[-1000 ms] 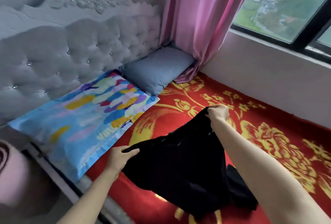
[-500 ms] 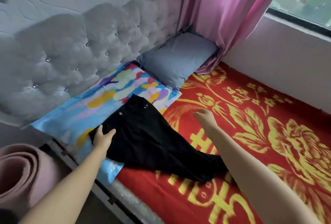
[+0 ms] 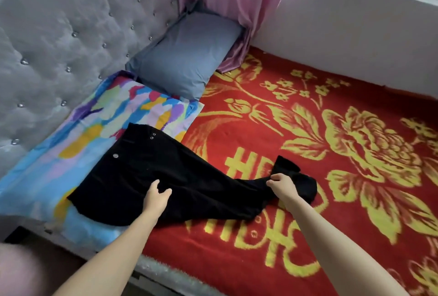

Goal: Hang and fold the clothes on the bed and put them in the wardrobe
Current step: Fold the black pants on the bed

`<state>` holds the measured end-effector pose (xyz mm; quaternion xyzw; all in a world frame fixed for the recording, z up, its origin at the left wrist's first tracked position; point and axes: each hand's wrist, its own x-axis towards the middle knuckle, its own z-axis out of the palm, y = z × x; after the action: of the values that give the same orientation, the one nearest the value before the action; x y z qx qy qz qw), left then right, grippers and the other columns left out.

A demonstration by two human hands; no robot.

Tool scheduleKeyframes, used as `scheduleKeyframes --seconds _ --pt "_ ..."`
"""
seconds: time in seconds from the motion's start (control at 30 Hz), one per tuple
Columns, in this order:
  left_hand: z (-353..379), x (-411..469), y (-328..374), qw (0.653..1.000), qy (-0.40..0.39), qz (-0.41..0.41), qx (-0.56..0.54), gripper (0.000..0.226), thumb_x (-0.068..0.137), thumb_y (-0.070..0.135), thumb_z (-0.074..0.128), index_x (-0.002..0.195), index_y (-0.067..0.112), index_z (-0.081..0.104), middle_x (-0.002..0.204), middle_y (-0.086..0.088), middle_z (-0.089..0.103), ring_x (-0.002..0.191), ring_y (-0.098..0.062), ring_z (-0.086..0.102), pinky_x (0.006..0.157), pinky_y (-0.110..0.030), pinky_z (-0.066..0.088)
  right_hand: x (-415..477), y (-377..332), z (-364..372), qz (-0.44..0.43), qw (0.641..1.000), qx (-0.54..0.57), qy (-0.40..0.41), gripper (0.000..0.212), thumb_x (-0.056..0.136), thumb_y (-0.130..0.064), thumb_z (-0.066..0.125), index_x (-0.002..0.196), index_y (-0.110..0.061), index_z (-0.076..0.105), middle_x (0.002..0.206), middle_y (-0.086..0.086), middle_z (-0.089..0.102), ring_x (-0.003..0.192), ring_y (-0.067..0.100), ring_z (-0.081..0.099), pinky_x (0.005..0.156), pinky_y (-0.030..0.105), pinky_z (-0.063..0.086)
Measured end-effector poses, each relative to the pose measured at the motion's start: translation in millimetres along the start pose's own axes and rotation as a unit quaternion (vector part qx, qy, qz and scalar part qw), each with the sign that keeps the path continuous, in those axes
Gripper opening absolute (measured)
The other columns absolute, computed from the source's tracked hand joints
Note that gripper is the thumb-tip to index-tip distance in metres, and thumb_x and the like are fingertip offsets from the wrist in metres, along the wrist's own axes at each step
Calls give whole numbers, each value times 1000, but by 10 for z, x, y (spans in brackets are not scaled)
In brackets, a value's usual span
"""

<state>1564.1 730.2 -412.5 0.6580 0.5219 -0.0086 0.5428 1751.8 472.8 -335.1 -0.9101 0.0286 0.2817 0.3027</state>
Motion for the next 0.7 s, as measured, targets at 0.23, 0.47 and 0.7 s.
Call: scheduleKeyframes --seconds 0.23,0.47,0.7 --pt "866 209 -32 986 -50 31 156 52 91 21 57 140 15 40 139 -15 45 127 -29 42 101 -38 38 588 846 82 52 998 -45 -13 42 89 -10 51 130 -6 50 117 16 55 74 23 59 58 26 43" --pt "1768 639 -117 946 -91 124 285 49 92 21 54 139 18 40 145 -3 38 132 -21 32 106 -33 29 1285 1496 414 9 989 -149 -21 48 93 -13 48 140 -13 38 150 12 26 136 28 27 100 34 38" --pt "2428 1208 -103 810 -122 277 502 57 94 31 47 146 29 25 157 3 11 143 -14 7 112 -34 17 1950 1829 597 -95 924 -370 30 71 93 -21 50 150 -23 7 157 15 5 144 30 9 109 34 27"
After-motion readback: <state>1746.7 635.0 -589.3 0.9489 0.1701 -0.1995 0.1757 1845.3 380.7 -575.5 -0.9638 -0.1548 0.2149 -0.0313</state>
